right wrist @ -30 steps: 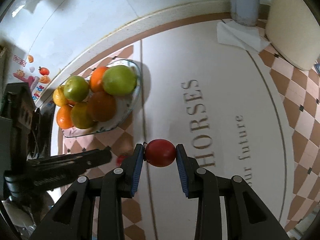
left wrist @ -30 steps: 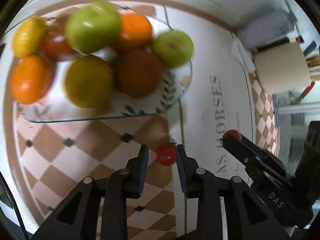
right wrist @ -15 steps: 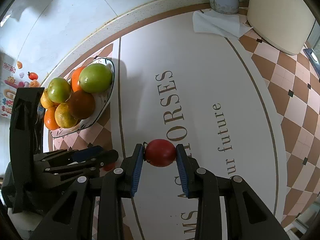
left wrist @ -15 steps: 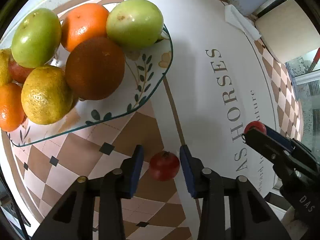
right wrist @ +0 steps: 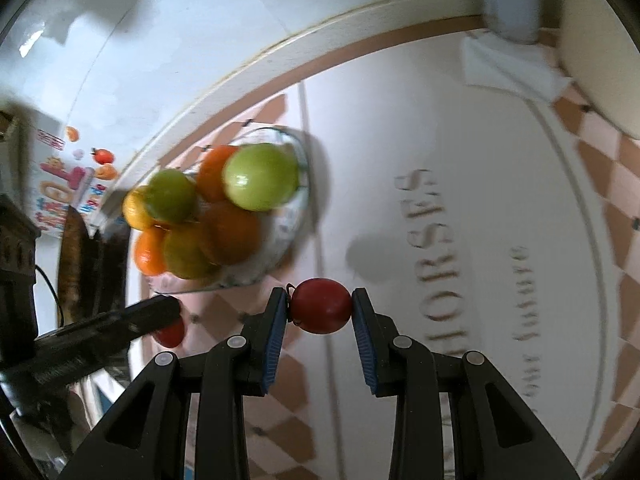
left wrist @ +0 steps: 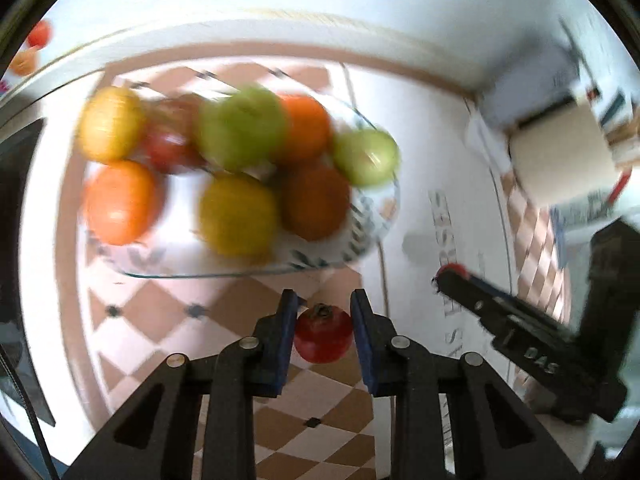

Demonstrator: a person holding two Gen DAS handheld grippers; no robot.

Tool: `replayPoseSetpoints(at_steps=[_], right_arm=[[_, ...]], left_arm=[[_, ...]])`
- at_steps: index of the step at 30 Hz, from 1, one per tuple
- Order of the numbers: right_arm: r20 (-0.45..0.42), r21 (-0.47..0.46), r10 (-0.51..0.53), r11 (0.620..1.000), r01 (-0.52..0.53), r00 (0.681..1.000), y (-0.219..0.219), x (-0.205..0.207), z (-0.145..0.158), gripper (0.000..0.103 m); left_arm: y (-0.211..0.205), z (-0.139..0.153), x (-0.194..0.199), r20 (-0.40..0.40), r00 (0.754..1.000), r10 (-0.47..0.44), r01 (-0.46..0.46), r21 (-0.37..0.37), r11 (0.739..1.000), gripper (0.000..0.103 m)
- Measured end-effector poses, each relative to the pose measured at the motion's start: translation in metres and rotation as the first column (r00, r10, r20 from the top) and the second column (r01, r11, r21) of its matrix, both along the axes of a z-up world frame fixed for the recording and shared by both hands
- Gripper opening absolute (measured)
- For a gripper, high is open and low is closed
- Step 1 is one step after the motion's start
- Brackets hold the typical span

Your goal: Organize fruits

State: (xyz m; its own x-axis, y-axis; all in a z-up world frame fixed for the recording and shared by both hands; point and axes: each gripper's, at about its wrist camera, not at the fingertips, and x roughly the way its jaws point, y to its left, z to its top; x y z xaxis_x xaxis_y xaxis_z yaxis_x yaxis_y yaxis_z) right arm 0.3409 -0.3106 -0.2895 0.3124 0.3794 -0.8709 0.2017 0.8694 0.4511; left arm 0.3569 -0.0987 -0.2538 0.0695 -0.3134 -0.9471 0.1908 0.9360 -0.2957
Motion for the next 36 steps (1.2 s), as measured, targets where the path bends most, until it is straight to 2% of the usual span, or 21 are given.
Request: replayPoseSetpoints(at_steps=[3,6,9,15,18,21,23,24,25,27,29,32,34,36], right_arm=[[0.009,0.007,0.030,1.000,-0.031,0.999,0.017,0.016,-0.003,0.036],[0.011,-0.027,0.076,0.997,-0.075,0.997,0.035,0.032,-0.007,0.036],[0.000,-0.070,0.115,0.991,-0.115,0.993,0.048,0.042,-0.013,0.036],[-0.016,-0.095,0.146,0.985,-0.146,0.989,0.057,0.054,-0.017,0.038],[-0.028,-0.105,0.146,0.983,-0.148,0.989,0.055,0.055,-0.017,0.050],[-0.030,-0.115,0.148,0.982,-0.151,0.989,0.048,0.051,-0.014,0.053],[-0.034,-0.120,0.148,0.981,-0.151,0.988,0.044,0.051,-0.011,0.058],[-0.034,-0.126,0.147,0.981,-0.150,0.989,0.043,0.050,-0.009,0.066],[-0.034,-0.138,0.147,0.979,-0.150,0.989,0.042,0.049,-0.006,0.074],[-0.034,-0.164,0.151,0.974,-0.155,0.988,0.042,0.048,-0.001,0.082],[-0.035,-0.205,0.154,0.966,-0.158,0.987,0.043,0.046,0.005,0.088],[-0.040,-0.281,0.162,0.945,-0.167,0.986,0.048,0.041,0.015,0.094],[-0.033,-0.302,0.168,0.938,-0.170,0.985,0.051,0.037,0.021,0.094],[-0.021,-0.313,0.177,0.933,-0.175,0.984,0.056,0.032,0.029,0.094]], left_arm=[[0.030,0.007,0.008,0.016,0.997,0.075,-0.075,0.007,0.997,0.025],[0.055,0.000,0.021,-0.002,0.988,0.151,-0.151,0.005,0.988,0.025],[0.066,-0.012,0.031,-0.014,0.983,0.184,-0.184,0.017,0.983,0.025],[0.069,-0.041,0.046,-0.073,0.976,0.206,-0.203,0.052,0.978,0.026],[0.070,-0.047,0.047,-0.094,0.972,0.216,-0.211,0.059,0.976,0.026],[0.071,-0.045,0.047,-0.090,0.972,0.217,-0.211,0.073,0.975,0.027],[0.070,-0.042,0.046,-0.081,0.973,0.214,-0.207,0.091,0.974,0.028],[0.070,-0.040,0.045,-0.075,0.974,0.213,-0.205,0.102,0.973,0.030],[0.071,-0.037,0.044,-0.061,0.976,0.211,-0.203,0.116,0.972,0.037],[0.072,-0.030,0.040,-0.030,0.977,0.209,-0.203,0.135,0.970,0.050],[0.074,-0.022,0.033,0.002,0.978,0.208,-0.205,0.165,0.965,0.069],[0.078,-0.014,0.022,0.036,0.977,0.209,-0.212,0.208,0.955,0.086],[0.082,-0.010,0.015,0.049,0.976,0.214,-0.220,0.238,0.946,0.092],[0.085,-0.006,0.010,0.064,0.972,0.225,-0.234,0.260,0.937,0.092]])
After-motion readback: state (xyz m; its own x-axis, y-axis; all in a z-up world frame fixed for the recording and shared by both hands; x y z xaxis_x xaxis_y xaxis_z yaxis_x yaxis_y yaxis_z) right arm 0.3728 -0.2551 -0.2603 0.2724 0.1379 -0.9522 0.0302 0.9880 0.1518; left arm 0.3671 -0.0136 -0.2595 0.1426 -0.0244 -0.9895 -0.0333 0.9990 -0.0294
